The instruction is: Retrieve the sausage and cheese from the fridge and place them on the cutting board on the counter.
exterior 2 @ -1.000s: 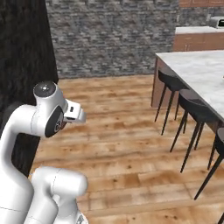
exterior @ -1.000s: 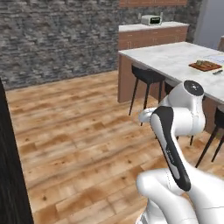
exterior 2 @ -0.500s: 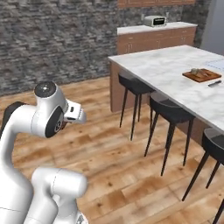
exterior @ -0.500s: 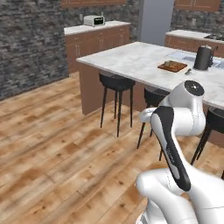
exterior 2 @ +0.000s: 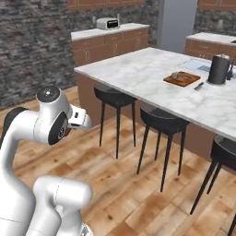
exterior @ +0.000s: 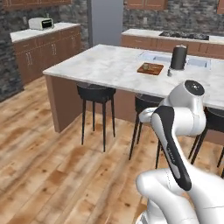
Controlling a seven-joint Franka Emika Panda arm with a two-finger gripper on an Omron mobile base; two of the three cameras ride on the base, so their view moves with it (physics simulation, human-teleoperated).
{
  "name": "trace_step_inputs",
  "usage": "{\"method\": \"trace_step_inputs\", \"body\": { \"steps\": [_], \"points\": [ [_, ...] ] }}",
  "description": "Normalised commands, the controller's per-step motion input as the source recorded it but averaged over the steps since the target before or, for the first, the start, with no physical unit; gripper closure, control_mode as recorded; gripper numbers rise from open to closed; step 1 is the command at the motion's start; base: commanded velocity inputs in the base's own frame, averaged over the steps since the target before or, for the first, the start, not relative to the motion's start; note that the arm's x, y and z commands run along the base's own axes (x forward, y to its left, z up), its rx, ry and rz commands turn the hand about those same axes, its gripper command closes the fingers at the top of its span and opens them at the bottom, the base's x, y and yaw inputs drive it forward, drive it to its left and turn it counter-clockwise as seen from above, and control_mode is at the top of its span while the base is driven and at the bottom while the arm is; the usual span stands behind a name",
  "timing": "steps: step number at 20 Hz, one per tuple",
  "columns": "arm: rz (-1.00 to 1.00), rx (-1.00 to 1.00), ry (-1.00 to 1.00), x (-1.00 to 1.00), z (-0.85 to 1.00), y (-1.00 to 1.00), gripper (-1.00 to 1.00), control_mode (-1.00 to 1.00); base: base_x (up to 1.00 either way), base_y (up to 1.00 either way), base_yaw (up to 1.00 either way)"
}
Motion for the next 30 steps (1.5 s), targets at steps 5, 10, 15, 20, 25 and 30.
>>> {"method": "trace_step_inputs", "body": {
  "steps": [5,10,15,20,25,30],
  "points": [
    [0.0,0.0,0.0,0.0,0.0,0.0,1.0,1.0,1.0,1.0,-0.48],
    [0.0,0.0,0.0,0.0,0.0,0.0,1.0,1.0,1.0,1.0,-0.46],
    [0.0,0.0,0.0,0.0,0.0,0.0,1.0,1.0,1.0,0.96,-0.38],
    [0.0,0.0,0.0,0.0,0.0,0.0,1.0,1.0,1.0,0.62,-0.29],
    [0.0,0.0,0.0,0.0,0.0,0.0,1.0,1.0,1.0,-0.08,-0.16],
    [0.0,0.0,0.0,0.0,0.0,0.0,1.0,1.0,1.0,-0.34,-0.13]
  ]
}}
